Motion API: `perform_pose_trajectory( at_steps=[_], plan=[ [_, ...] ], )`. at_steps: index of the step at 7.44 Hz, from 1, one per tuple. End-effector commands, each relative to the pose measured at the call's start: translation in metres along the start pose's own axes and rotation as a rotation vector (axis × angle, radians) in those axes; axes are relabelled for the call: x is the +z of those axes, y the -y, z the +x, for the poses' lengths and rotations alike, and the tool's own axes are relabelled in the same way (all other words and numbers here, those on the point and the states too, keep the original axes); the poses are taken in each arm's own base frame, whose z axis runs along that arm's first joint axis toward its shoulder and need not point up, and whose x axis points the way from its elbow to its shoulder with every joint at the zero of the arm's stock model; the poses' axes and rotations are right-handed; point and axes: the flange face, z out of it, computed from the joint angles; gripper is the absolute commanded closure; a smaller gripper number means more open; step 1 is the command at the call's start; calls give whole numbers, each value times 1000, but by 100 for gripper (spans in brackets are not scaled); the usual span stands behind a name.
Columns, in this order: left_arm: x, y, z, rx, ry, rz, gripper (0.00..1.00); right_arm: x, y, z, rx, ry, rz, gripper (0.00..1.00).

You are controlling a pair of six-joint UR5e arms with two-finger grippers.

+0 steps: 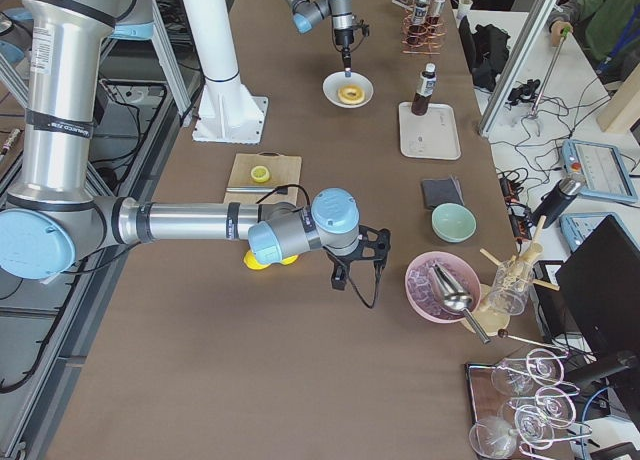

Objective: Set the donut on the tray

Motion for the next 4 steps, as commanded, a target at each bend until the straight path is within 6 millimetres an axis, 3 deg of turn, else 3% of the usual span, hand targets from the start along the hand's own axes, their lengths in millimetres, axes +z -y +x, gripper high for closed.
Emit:
perform_pose_trajectory(
  at_steps=[1,2,4],
  plan=[
    [19,-27,64,-96,2,44,100,28,-37,-102,117,51,3,2],
    [25,-32,83,-124,-6,62,100,46,-55,-143,154,61,13,1],
    [36,-32,103,-178,-8,84,100,63,-91,-204,222,104,2,1]
  ],
)
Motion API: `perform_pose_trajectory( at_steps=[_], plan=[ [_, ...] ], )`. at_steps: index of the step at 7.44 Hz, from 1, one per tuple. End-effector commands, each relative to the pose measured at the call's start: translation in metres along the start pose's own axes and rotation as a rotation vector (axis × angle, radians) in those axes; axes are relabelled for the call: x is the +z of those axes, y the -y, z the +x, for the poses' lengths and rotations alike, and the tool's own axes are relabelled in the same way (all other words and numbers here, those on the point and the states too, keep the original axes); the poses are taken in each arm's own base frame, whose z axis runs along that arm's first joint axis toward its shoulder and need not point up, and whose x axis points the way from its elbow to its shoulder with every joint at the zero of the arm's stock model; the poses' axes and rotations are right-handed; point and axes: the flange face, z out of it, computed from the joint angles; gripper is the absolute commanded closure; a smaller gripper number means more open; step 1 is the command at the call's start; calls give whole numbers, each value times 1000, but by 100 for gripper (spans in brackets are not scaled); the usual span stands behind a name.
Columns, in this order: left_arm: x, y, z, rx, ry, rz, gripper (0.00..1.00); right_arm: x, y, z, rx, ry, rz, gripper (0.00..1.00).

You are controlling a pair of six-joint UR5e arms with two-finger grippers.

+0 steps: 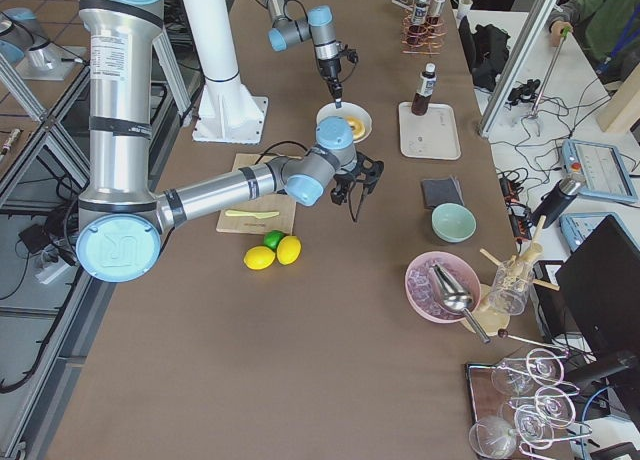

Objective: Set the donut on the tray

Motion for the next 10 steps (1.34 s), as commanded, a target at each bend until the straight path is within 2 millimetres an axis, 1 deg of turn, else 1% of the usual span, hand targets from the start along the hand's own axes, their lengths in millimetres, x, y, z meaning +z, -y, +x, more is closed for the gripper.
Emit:
perform_pose_trajectory(
  at_steps=[1,2,3,4,5,6,7,8,9,10],
  plan=[
    [12,-12,24,-53,-6,23,100,19,-71,-66,91,63,-20,1],
    [11,-14,26,-54,-9,22,100,21,-95,-85,126,80,-27,2],
    [10,-14,29,-53,-15,21,100,25,-120,-95,130,70,-18,2],
    [10,-14,29,-52,-15,23,100,40,-145,-112,194,22,7,2],
    [9,-14,29,-53,-17,24,100,55,-163,-146,236,-26,40,2],
    [9,-14,30,-50,-21,39,100,51,-172,-168,257,-21,42,5],
    [9,-14,30,-50,-21,39,100,48,-177,-171,276,-13,37,6],
    [9,-14,30,-49,-21,39,100,59,-192,-169,272,-21,41,6],
    [10,-15,29,-48,-18,38,100,71,-210,-167,259,-28,47,7],
    [10,-15,29,-47,-19,38,100,76,-218,-163,251,-37,44,9]
  ],
)
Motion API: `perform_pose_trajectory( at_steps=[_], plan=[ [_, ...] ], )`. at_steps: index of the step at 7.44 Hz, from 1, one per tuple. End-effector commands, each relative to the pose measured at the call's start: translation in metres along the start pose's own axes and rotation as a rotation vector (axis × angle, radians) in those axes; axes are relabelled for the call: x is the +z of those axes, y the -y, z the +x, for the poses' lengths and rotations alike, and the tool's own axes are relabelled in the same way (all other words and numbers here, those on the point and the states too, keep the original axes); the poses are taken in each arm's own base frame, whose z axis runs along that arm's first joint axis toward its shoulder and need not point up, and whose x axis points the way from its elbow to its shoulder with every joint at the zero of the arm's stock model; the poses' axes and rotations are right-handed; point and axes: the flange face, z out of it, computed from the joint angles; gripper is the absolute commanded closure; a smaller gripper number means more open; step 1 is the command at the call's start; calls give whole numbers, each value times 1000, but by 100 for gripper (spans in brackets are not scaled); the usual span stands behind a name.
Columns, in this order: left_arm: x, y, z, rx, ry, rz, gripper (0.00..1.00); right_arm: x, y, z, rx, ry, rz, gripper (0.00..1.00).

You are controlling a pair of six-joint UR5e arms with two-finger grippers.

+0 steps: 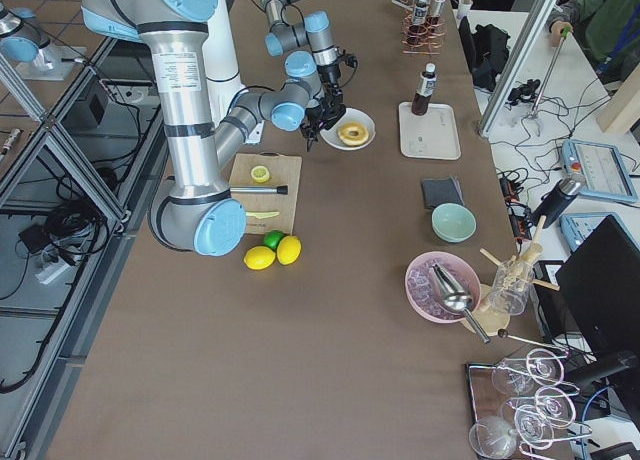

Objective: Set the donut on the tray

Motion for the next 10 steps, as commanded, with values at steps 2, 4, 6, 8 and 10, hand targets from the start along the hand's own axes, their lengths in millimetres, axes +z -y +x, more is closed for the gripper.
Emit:
perform_pose_trajectory(
  at_steps=[2,4,6,8,10],
  plan=[
    [1,0,-1,7,2,0,100,14,-23,10,23,-8,12,30],
    [0,0,-3,8,2,2,100,19,-23,7,51,-1,32,46],
    [-1,0,-3,10,0,1,100,28,-24,9,53,-8,39,46],
    [-3,0,-1,10,-4,1,100,26,-25,8,57,-4,37,47],
    [-3,0,-2,10,-4,1,100,25,-26,6,134,3,34,83]
  ],
)
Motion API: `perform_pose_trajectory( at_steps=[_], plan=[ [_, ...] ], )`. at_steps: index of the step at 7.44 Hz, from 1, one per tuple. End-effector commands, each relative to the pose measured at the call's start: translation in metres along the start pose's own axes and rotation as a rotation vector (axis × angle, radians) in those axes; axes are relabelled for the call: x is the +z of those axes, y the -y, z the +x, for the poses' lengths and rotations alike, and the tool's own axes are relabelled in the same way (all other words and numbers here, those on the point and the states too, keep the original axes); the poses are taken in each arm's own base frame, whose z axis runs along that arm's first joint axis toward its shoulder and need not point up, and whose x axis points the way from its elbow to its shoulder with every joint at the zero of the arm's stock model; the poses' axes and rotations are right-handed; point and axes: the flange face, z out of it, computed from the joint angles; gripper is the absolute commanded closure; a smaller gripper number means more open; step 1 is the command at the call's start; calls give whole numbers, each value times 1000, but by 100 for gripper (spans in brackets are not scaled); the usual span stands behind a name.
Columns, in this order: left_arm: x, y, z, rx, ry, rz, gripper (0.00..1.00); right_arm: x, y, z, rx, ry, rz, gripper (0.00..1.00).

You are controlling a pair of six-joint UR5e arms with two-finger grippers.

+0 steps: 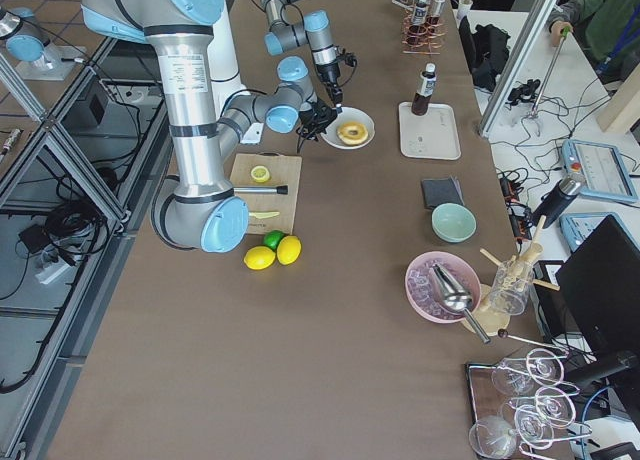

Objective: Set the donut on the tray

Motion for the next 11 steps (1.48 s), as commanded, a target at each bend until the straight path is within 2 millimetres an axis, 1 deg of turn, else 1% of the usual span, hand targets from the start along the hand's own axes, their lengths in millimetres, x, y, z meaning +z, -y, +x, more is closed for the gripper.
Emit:
perform_pose_trajectory(
  at_steps=[1,3,4,5,6,7,8,9,10,11],
  plan=[
    [-1,0,-1,0,-1,0,100,-8,-4,-4,71,15,-12,100],
    [-2,1,-1,4,-2,1,100,-11,-3,-4,72,19,-13,100],
    [-7,0,0,44,-11,-6,100,-13,-4,-4,71,23,-16,100],
    [-14,1,-13,120,-13,-14,76,-14,-4,-5,71,25,-16,100],
    [-24,6,-33,192,-14,-3,3,-14,-4,-5,71,25,-15,100],
    [-43,17,-45,216,-27,2,1,-13,-4,-4,73,24,-14,100],
    [-59,45,-56,269,-27,-26,1,-13,-4,-4,73,23,-14,100],
    [-84,88,-80,281,-20,-68,1,-11,-2,-5,75,21,-9,100],
    [-111,127,-115,318,-2,-105,1,-12,10,-9,88,30,10,100],
    [-133,161,-150,354,19,-117,1,-10,26,-14,107,32,34,100]
  ],
)
